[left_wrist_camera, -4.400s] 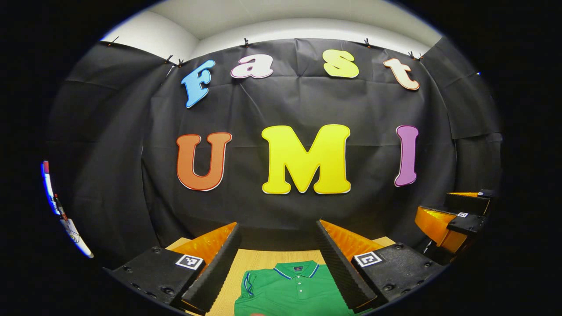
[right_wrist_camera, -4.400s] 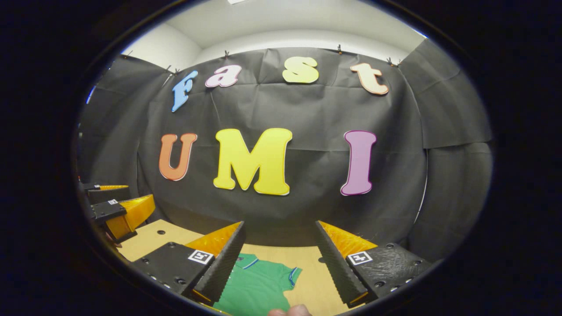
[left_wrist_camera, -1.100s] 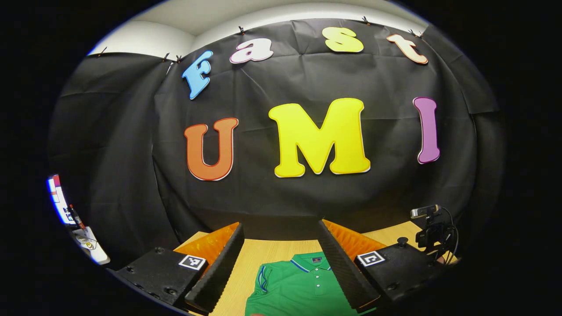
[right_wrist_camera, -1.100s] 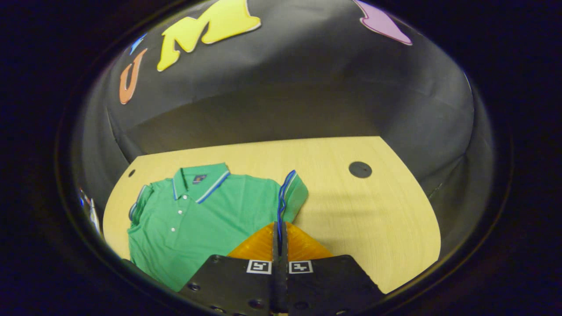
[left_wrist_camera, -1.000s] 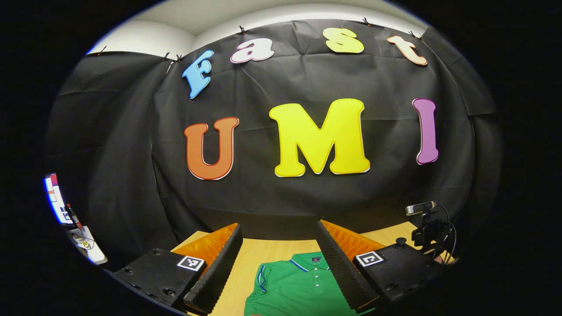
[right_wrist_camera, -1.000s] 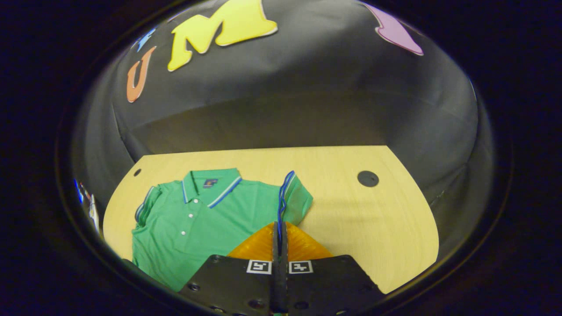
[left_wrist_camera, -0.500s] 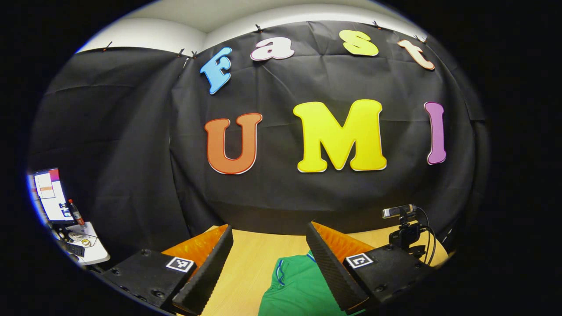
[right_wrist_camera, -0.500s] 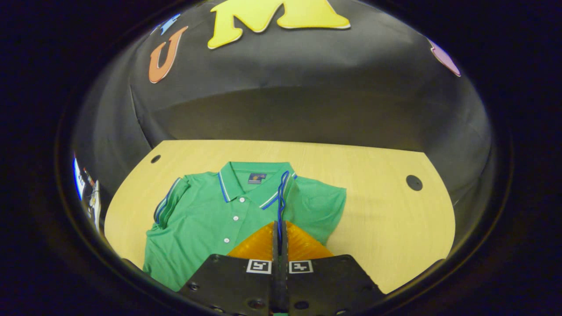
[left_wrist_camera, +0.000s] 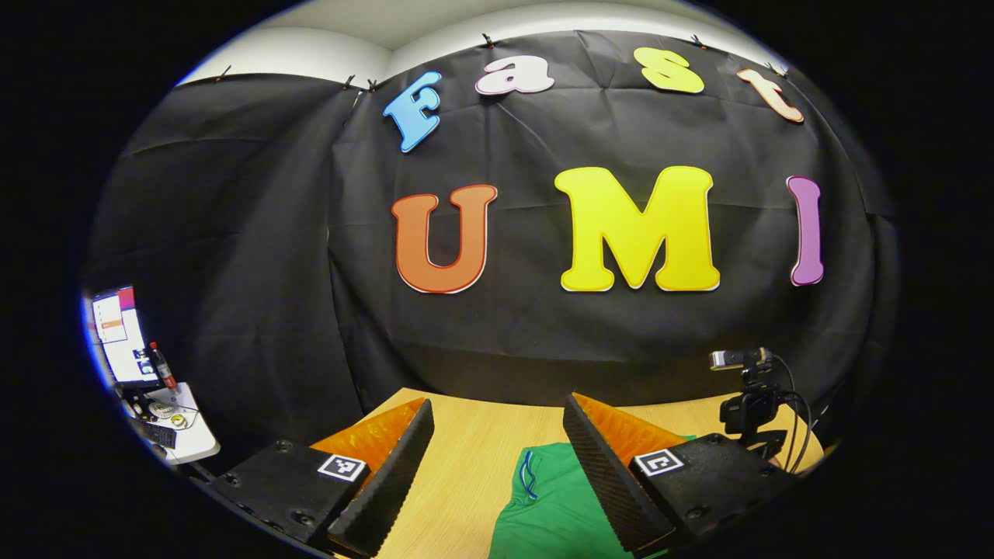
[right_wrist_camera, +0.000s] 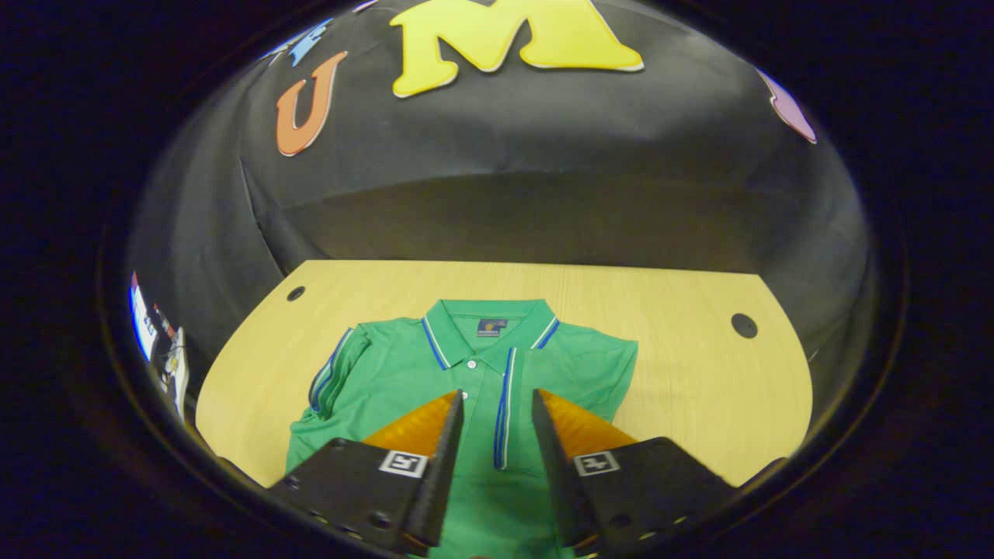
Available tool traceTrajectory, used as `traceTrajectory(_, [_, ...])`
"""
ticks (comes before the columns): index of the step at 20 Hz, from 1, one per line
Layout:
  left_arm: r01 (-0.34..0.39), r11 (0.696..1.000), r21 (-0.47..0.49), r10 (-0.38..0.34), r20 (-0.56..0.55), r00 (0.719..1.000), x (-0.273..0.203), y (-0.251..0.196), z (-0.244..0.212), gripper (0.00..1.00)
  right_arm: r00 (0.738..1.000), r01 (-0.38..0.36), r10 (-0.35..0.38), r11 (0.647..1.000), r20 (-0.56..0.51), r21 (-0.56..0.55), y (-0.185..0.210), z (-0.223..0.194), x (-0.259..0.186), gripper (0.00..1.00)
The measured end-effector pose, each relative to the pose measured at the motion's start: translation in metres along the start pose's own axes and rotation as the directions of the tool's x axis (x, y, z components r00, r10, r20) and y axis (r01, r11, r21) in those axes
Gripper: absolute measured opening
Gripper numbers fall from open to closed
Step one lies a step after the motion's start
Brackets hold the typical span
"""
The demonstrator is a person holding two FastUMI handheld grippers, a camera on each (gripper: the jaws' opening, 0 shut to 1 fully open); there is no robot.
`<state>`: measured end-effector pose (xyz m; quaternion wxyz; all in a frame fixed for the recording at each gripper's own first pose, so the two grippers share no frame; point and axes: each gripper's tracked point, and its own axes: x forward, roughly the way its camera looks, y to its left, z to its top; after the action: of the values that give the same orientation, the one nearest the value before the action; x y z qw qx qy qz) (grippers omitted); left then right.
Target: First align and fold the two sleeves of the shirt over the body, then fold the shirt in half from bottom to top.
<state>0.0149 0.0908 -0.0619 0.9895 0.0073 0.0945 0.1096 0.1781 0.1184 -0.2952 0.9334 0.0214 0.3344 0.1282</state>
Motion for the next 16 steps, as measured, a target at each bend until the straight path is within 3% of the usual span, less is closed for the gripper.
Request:
traceTrajectory(3, [0.049,0.999,-0.008,-0.049,-0.015,0.999,0.017,-0.005,-0.012,1.0,0.996,0.024,-0.023,1.0,0.089,-0.018,-0.004,0.021,-0.043,1.0])
traceTrajectory(7, [0.147,0.988,-0.038,-0.15,-0.081,0.985,0.049,-0.022,-0.052,1.0,0.975,0.069,-0.067,0.998,0.212,0.0,-0.009,0.04,-0.115,0.96])
traceTrajectory(11, [0.223,0.974,-0.039,-0.227,-0.204,0.952,0.082,-0.039,-0.116,1.0,0.956,0.122,-0.116,0.993,0.271,-0.004,-0.018,0.028,-0.182,0.96])
traceTrajectory(12, [0.24,0.969,-0.05,-0.245,-0.237,0.94,0.09,-0.043,-0.132,1.0,0.953,0.138,-0.131,0.99,0.274,-0.008,-0.022,0.023,-0.195,0.92])
traceTrajectory(13, [0.245,0.967,-0.069,-0.254,-0.277,0.927,0.099,-0.049,-0.15,1.0,0.951,0.153,-0.144,0.988,0.275,-0.01,-0.026,0.019,-0.206,1.0])
traceTrajectory(14, [0.244,0.966,-0.083,-0.257,-0.309,0.915,0.105,-0.05,-0.164,1.0,0.948,0.169,-0.159,0.986,0.276,-0.012,-0.031,0.016,-0.216,0.92])
traceTrajectory(16, [0.234,0.968,-0.093,-0.252,-0.361,0.898,0.12,-0.051,-0.196,1.0,0.94,0.202,-0.19,0.979,0.283,-0.015,-0.041,0.012,-0.232,0.96])
